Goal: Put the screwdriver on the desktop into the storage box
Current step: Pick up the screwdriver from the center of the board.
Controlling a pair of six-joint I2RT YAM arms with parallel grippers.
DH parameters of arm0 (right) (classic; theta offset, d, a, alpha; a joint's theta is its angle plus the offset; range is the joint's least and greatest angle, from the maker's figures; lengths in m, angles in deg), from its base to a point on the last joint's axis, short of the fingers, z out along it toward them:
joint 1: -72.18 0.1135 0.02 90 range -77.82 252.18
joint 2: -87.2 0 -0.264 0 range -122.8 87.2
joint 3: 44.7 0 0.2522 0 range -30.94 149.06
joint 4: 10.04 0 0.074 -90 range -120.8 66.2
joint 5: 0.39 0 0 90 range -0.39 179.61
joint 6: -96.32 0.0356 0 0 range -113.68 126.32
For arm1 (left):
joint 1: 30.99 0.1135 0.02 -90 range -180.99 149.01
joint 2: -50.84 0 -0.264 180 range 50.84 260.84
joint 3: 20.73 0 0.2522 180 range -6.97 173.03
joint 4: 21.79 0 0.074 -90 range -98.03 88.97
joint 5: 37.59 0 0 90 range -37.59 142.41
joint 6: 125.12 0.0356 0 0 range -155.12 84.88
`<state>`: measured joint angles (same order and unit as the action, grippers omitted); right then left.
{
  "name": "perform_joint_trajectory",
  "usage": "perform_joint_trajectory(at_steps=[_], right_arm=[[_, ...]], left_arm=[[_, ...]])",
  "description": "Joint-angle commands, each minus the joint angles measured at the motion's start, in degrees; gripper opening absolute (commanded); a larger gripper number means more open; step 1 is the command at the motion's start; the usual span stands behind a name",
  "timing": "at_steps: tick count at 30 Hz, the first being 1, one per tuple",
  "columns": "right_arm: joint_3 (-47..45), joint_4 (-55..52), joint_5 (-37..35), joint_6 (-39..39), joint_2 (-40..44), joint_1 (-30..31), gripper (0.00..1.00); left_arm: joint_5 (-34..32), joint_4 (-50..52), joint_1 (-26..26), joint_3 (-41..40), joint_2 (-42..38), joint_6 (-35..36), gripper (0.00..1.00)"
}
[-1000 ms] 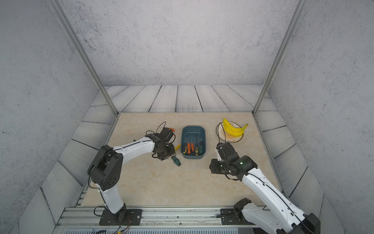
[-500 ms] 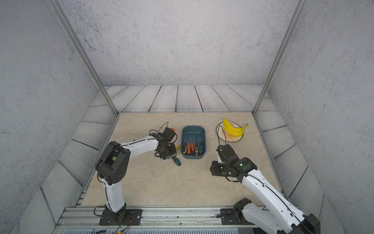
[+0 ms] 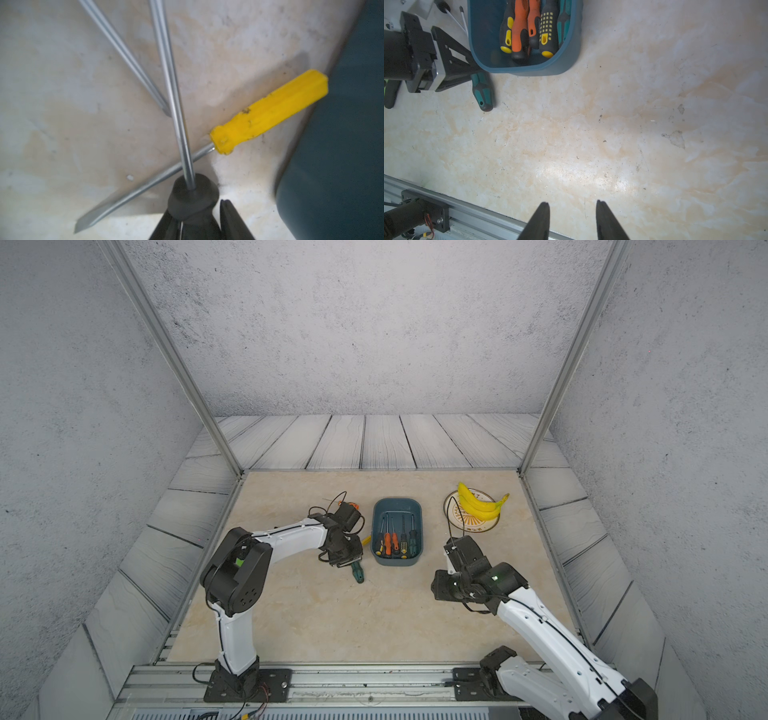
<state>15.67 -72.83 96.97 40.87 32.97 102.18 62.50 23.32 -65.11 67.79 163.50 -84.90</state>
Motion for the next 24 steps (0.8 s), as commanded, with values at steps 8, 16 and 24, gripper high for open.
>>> perform_joint_trajectory(at_steps=[8,16,24], right_arm=[[0.1,0.1,-0.6,0.7,0.4,0.1,0.41],[0.7,1.5,1.8,-0.5,0.2,0.1,0.43],[1.7,11.0,11.1,-1.1,1.5,0.1,0.5]], left_arm=[[0.1,2.5,0.4,-0.2,-1.2,1.0,0.09],[-1.5,5.4,0.4,0.6,-9.6,2.1,0.0],[-0.4,4.8,0.1,-2.7,-21.1,1.9,0.0]])
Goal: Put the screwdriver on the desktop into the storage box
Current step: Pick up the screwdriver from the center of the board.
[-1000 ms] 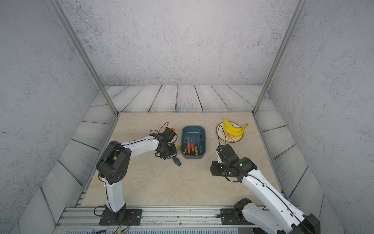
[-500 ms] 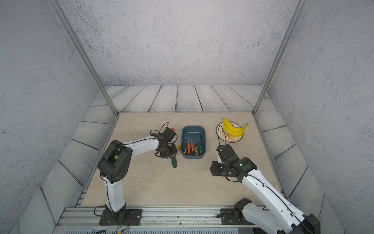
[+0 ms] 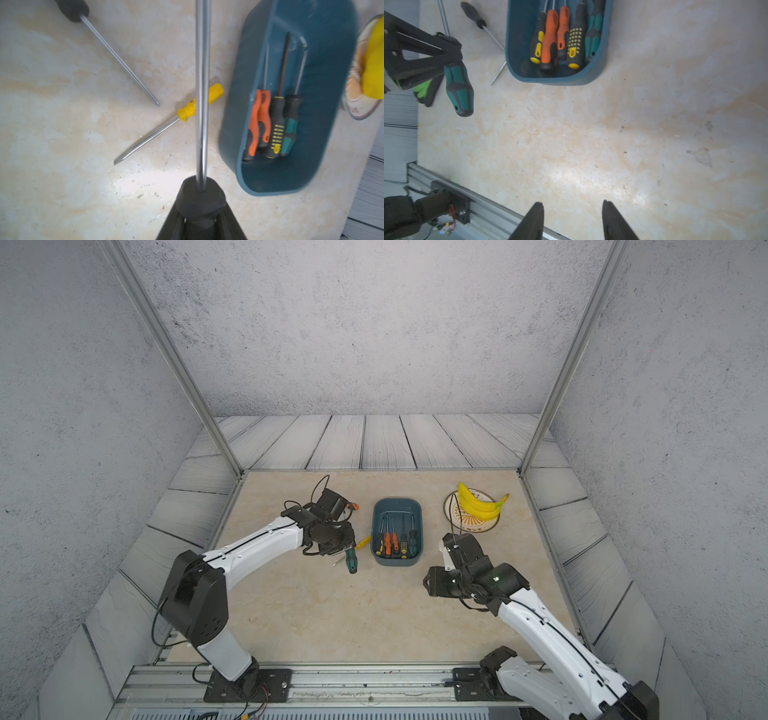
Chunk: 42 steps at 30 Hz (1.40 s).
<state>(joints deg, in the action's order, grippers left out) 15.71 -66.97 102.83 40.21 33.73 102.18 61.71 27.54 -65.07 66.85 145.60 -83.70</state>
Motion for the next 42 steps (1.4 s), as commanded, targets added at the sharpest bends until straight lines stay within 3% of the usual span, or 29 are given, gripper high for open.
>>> perform_joint_trajectory(at_steps=[1,10,18,33,37,42], right_arm=[[1.8,6.3,6.5,-0.4,0.4,0.1,0.51],[3.4,20.6,18.0,2.3,-3.8,0.9,0.52],[5.4,28.9,20.1,4.2,-8.6,5.4,0.54],[7.8,33.4,21.5,6.4,-14.0,9.0,0.53],[7.6,33.7,21.7,6.5,-14.4,9.1,0.48],[7.5,34.5,22.1,6.9,-14.9,9.1,0.26]], left_arm=[[1.3,-0.4,-0.2,-2.4,-4.5,0.8,0.0],[6.3,-11.6,-4.1,-8.4,-15.9,-2.4,0.0],[7.4,-20.3,-7.8,-11.3,-20.9,-6.8,0.0],[7.0,-27.6,-11.5,-13.0,-22.6,-9.3,0.0],[7.1,-28.9,-11.8,-13.7,-22.6,-9.6,0.0],[7.0,-29.9,-11.9,-14.3,-22.9,-10.0,0.0]])
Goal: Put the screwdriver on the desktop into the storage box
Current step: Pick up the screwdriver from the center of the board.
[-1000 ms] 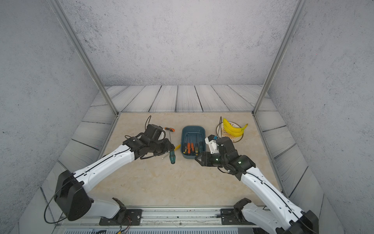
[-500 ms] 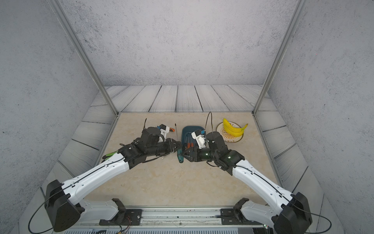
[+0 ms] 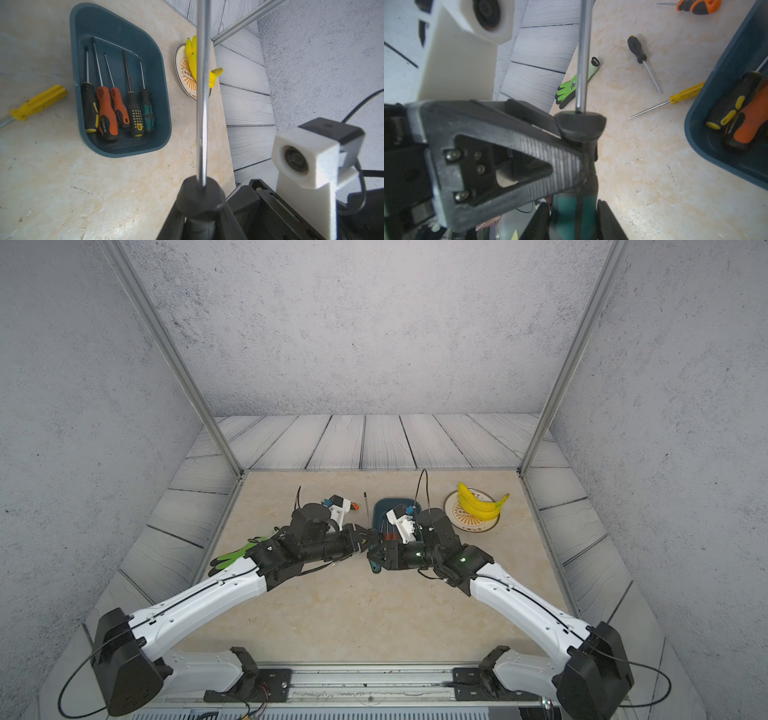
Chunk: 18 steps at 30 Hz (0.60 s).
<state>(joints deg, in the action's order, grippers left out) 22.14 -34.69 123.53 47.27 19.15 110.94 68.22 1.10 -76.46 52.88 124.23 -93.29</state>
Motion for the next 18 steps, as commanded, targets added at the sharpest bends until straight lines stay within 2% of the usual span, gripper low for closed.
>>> perform_joint_trajectory(at_steps=[1,5,6,11,13,16,18], right_arm=[[1.0,2.2,1.3,-0.2,-0.5,0.4,0.23],[1.2,2.0,1.0,-0.4,-1.0,0.3,0.13],[1.2,1.8,0.8,-0.4,-1.0,0.4,0.12],[2.0,-1.1,-1.2,-2.1,-1.1,0.3,0.1],[3.1,-3.9,-2.7,-3.2,-1.4,0.3,0.09],[4.7,-7.6,-4.2,-4.6,-2.2,0.3,0.09],[5.5,-9.8,-6.0,-4.7,-3.1,0.3,0.09]], left_arm=[[0.4,-3.5,-0.5,-0.5,-1.6,-0.4,0.0],[0.2,-3.7,-0.5,-0.9,-2.0,-0.1,0.0],[0.1,-3.6,-0.5,-1.0,-2.1,-0.1,0.06],[-1.6,-2.8,-0.4,-1.4,-3.3,0.7,0.48],[-3.1,-2.3,-0.4,-1.7,-4.3,1.2,0.61],[-6.3,-0.4,-0.1,-2.7,-6.7,2.1,0.79],[-8.0,2.3,0.4,-2.6,-8.5,3.4,0.82]])
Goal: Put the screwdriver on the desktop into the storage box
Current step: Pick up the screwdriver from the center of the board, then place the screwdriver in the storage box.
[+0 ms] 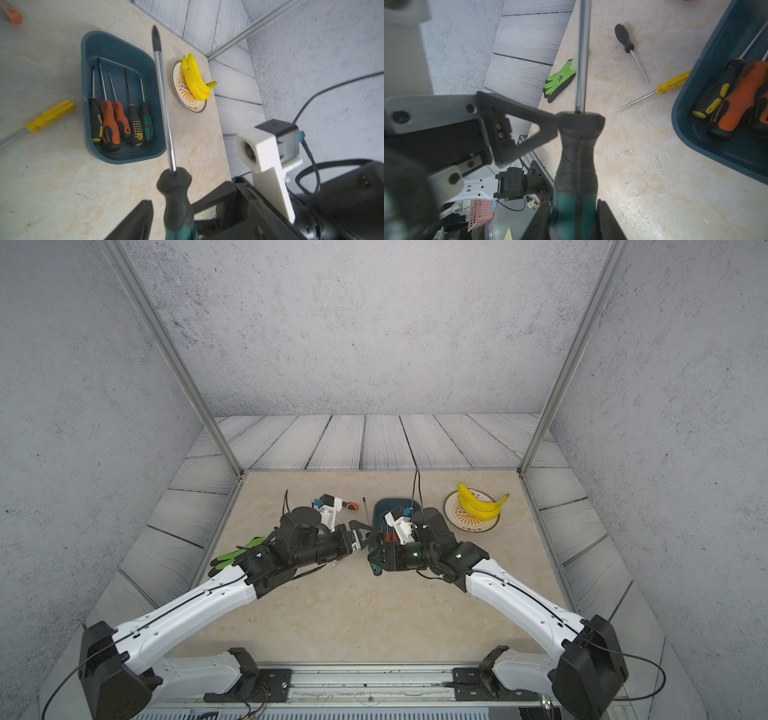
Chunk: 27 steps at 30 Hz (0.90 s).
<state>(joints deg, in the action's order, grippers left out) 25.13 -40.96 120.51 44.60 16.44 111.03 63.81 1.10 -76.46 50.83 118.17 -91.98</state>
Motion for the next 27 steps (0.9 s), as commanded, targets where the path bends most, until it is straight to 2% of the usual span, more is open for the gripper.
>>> perform_joint_trajectory(at_steps=[1,5,12,20,23,27], right_arm=[[3.0,-4.7,-4.2,-2.3,-0.8,0.2,0.09],[5.1,-9.0,-9.0,-3.0,-3.2,-0.5,0.09],[10.4,-15.0,-11.9,-5.0,-9.3,-3.5,0.08],[19.0,-23.0,-16.7,-8.7,-18.9,-6.2,0.08],[21.6,-24.9,-20.5,-9.6,-22.2,-6.6,0.08],[24.3,-25.7,-22.0,-10.1,-26.3,-7.4,0.08]], left_arm=[[-4.4,4.0,0.6,-0.6,-3.7,2.8,0.82],[-6.9,9.6,2.1,-2.4,-8.9,4.3,0.82],[-9.6,17.8,3.4,-8.0,-19.4,4.3,0.83],[-13.1,28.1,3.5,-14.6,-31.7,2.1,0.82],[-13.8,30.5,3.5,-16.9,-35.5,0.7,0.82],[-13.5,31.1,3.5,-19.8,-38.7,-1.3,0.83]])
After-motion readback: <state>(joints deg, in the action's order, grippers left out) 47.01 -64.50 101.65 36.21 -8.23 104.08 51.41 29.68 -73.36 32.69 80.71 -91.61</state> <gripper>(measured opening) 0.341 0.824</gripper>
